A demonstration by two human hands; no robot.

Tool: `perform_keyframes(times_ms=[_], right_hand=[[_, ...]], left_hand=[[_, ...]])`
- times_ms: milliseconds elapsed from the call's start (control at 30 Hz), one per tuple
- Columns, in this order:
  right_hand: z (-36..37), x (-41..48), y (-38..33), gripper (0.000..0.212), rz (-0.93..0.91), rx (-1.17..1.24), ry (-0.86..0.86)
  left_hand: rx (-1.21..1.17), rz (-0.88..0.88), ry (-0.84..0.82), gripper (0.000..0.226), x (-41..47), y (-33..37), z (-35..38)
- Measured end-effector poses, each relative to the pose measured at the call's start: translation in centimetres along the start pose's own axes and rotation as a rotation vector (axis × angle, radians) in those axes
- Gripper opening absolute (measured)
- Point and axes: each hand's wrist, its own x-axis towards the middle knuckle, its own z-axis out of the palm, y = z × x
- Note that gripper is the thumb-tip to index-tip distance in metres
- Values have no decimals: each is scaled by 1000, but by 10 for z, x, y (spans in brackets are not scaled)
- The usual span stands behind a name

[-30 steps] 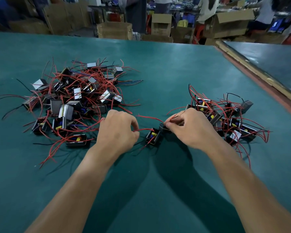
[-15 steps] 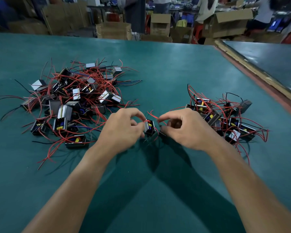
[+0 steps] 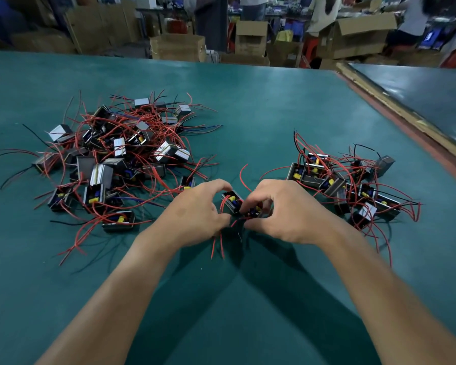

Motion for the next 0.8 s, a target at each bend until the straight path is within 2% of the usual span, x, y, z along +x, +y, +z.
perform_keyframes(times_ms=[67, 133, 300, 367, 433, 567, 667, 800], right_hand=[[1, 0, 0, 9, 5, -20, -3], [2, 0, 1, 5, 26, -26, -4], [1, 1, 2, 12, 53, -13, 34], [-1, 2, 3, 20, 66, 4, 46], [-1, 2, 3, 26, 67, 6, 60], [-3, 2, 5, 18, 99, 115, 78], [-6, 3, 7, 20, 123, 141, 83], [-6, 4, 7, 18, 156, 193, 25]], left_hand=[[110, -26, 104, 47, 1, 0, 1], [113, -73, 164, 48, 2, -1, 2], [230, -118, 190, 57, 4, -4, 6], [251, -65, 197, 61, 5, -6, 5], [215, 70, 155, 62, 5, -6, 6], [241, 298, 38, 46, 5, -2, 15], [268, 435, 74, 19, 5, 0, 18], [194, 310, 248, 11, 4, 0, 12]])
